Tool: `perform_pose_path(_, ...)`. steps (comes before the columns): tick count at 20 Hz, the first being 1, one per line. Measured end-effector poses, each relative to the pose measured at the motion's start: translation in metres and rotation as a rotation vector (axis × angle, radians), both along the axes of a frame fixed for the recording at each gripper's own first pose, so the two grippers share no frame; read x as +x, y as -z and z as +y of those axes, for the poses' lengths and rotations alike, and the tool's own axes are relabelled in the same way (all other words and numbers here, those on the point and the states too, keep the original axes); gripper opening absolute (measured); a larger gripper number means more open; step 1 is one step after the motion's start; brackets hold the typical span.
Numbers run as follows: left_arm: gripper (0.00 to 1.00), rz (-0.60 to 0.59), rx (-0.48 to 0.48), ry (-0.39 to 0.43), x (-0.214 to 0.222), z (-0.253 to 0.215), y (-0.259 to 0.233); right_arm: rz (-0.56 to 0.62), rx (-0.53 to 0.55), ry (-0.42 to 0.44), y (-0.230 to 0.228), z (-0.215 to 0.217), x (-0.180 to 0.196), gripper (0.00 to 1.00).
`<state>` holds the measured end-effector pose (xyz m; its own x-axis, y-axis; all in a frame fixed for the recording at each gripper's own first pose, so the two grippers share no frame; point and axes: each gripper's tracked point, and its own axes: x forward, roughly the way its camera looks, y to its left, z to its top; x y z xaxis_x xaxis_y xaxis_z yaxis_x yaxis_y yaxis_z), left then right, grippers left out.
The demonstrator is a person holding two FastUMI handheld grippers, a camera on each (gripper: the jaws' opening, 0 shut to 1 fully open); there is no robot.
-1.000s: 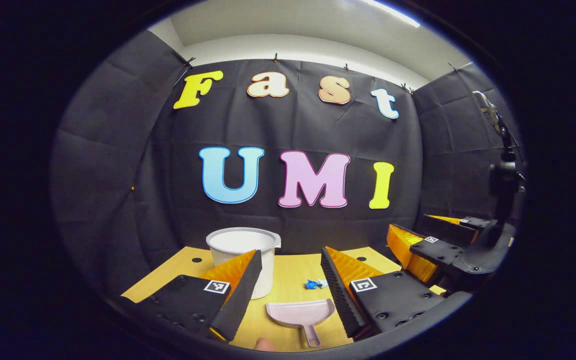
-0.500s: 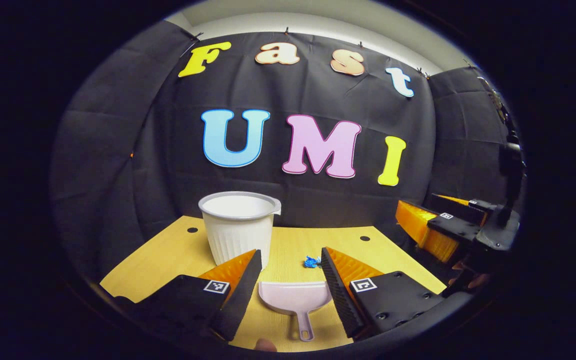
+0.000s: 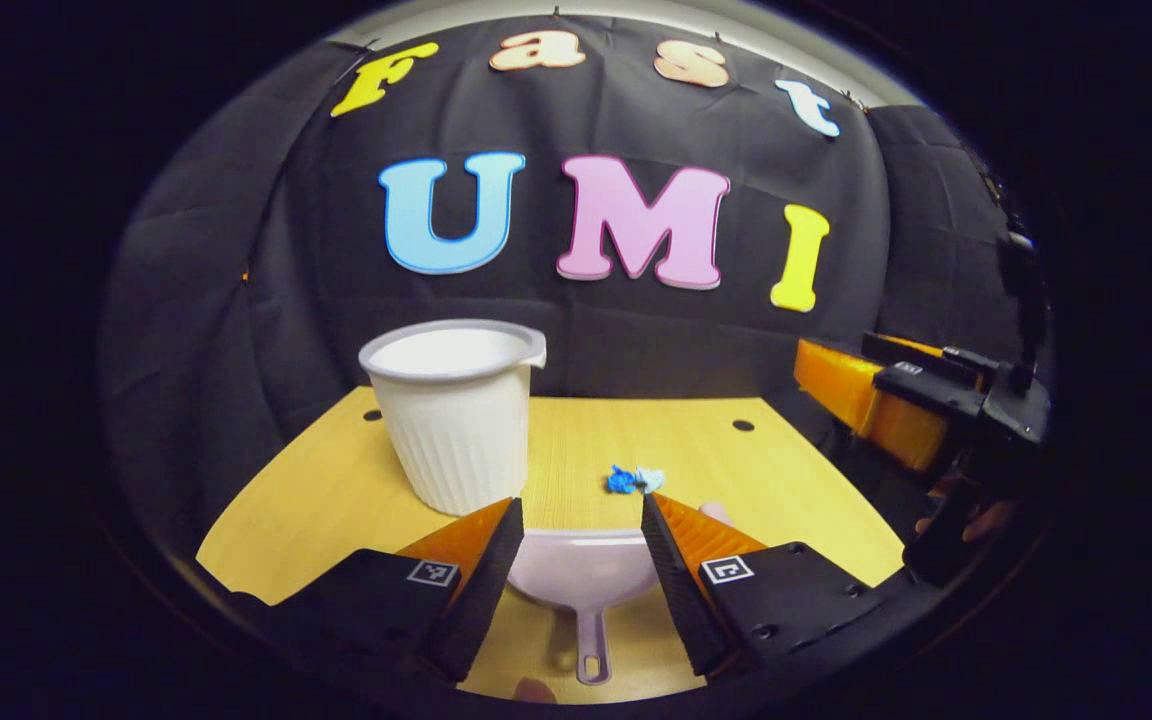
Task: Pick up the small broom and dustpan from the desktop, sweep the trash into the dustpan with the broom, and then empty the trash into the garbage bin.
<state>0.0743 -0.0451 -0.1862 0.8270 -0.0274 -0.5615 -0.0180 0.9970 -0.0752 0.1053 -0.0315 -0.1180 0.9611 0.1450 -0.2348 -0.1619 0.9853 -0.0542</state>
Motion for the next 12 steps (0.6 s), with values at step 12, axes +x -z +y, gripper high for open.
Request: perform_pose_path(12,0.73,0.637,0.004,-0.064,-0.032,-0.025,0.137,0.012,-0.079,-0.19,0.042,-0.012,0.003,1.0)
